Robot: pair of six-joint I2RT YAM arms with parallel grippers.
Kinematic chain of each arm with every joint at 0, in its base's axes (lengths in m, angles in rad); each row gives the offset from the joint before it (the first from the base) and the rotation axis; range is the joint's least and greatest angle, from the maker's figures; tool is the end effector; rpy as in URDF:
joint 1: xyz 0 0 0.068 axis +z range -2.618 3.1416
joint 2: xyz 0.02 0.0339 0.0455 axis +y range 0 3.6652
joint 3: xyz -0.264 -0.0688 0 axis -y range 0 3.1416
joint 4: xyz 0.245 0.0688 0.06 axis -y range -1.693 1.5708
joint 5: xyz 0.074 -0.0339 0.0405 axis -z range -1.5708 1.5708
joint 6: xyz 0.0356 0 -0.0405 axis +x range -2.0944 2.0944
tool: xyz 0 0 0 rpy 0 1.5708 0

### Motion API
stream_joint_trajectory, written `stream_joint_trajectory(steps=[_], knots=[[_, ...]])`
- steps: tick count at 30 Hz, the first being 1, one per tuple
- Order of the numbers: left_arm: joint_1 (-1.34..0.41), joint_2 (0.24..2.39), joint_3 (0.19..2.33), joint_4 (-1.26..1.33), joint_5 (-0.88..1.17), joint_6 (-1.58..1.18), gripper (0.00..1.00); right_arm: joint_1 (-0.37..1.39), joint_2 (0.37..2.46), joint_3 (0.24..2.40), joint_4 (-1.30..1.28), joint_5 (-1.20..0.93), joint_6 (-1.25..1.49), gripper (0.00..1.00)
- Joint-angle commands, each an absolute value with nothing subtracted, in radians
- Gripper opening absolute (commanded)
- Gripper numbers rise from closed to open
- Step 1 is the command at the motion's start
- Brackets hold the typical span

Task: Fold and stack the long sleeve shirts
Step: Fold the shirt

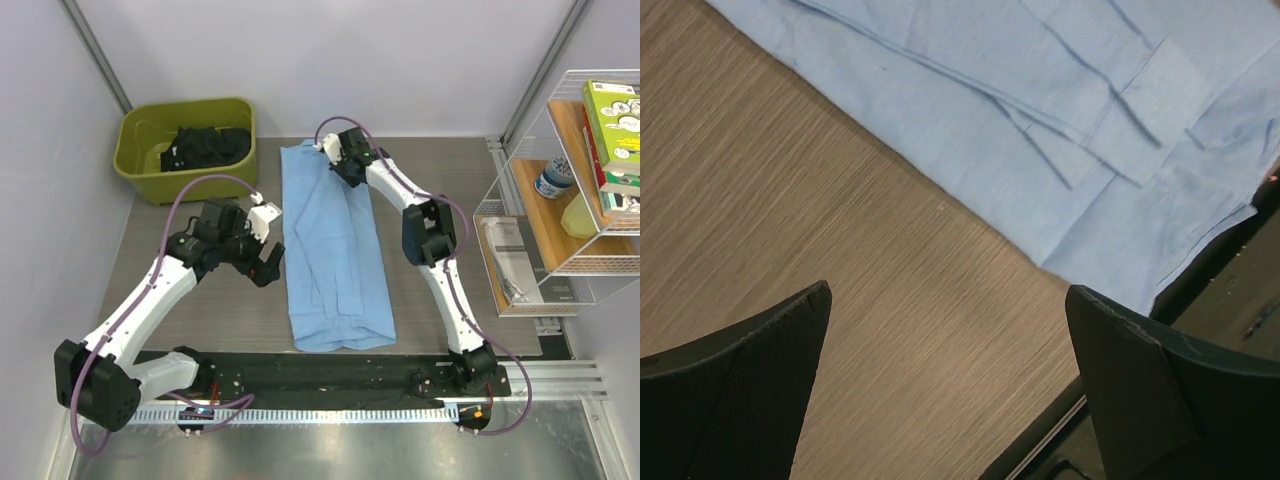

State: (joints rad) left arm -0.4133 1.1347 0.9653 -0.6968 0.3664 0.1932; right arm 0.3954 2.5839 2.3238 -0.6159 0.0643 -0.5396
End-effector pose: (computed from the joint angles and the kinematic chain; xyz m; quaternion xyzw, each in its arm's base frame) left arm 0.2051 -0.1039 0.2889 0.3356 0.8620 -0.2072 0.3184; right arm 0.5235 0.2160 0.1641 -0.4137 0.8439 -0.0547 0.3372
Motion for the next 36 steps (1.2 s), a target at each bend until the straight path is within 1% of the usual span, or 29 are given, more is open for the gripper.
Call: stream_joint_trajectory(steps=[1,3,7,8,10,11,12,14,15,19,21,23,28,31,36], knots=[[-0.376,1.137,0.969,-0.672,0.298,0.172,1.00,0.382,2.620,2.421,-0.529,0.155,-0.535,0.22],[-0.377,1.170,0.986,-0.678,0.307,0.213,1.00,0.376,2.551,2.392,-0.522,0.146,-0.519,0.27],[-0.376,1.300,1.047,-0.684,0.368,0.247,0.99,0.371,2.372,2.249,-0.522,0.088,-0.508,0.28],[-0.377,1.366,1.066,-0.681,0.382,0.242,0.93,0.370,2.303,2.182,-0.525,0.074,-0.505,0.28],[-0.377,1.426,1.115,-0.663,0.403,0.232,0.89,0.370,2.248,2.088,-0.535,0.019,-0.474,0.29],[-0.379,1.489,1.133,-0.643,0.405,0.212,0.85,0.371,2.197,2.065,-0.570,-0.023,-0.462,0.29],[-0.382,1.515,1.149,-0.637,0.414,0.210,0.83,0.370,2.180,2.040,-0.595,-0.091,-0.448,0.29],[-0.393,1.571,1.190,-0.629,0.399,0.224,0.77,0.370,2.128,1.979,-0.676,-0.152,-0.397,0.28],[-0.408,1.619,1.201,-0.627,0.388,0.233,0.76,0.370,2.106,1.955,-0.698,-0.199,-0.388,0.28],[-0.442,1.730,1.250,-0.617,0.328,0.255,0.75,0.361,1.987,1.731,-0.716,-0.291,-0.342,0.28],[-0.448,1.803,1.296,-0.618,0.293,0.249,0.75,0.353,1.939,1.677,-0.709,-0.320,-0.311,0.27],[-0.448,1.851,1.342,-0.621,0.281,0.248,0.75,0.333,1.918,1.623,-0.707,-0.379,-0.298,0.27],[-0.446,2.001,1.431,-0.652,0.190,0.297,0.71,0.325,1.901,1.560,-0.706,-0.383,-0.284,0.27],[-0.434,2.057,1.488,-0.663,0.135,0.317,0.70,0.321,1.899,1.557,-0.701,-0.382,-0.278,0.28],[-0.407,2.151,1.603,-0.695,0.118,0.296,0.70,0.298,1.940,1.603,-0.693,-0.368,-0.268,0.29]])
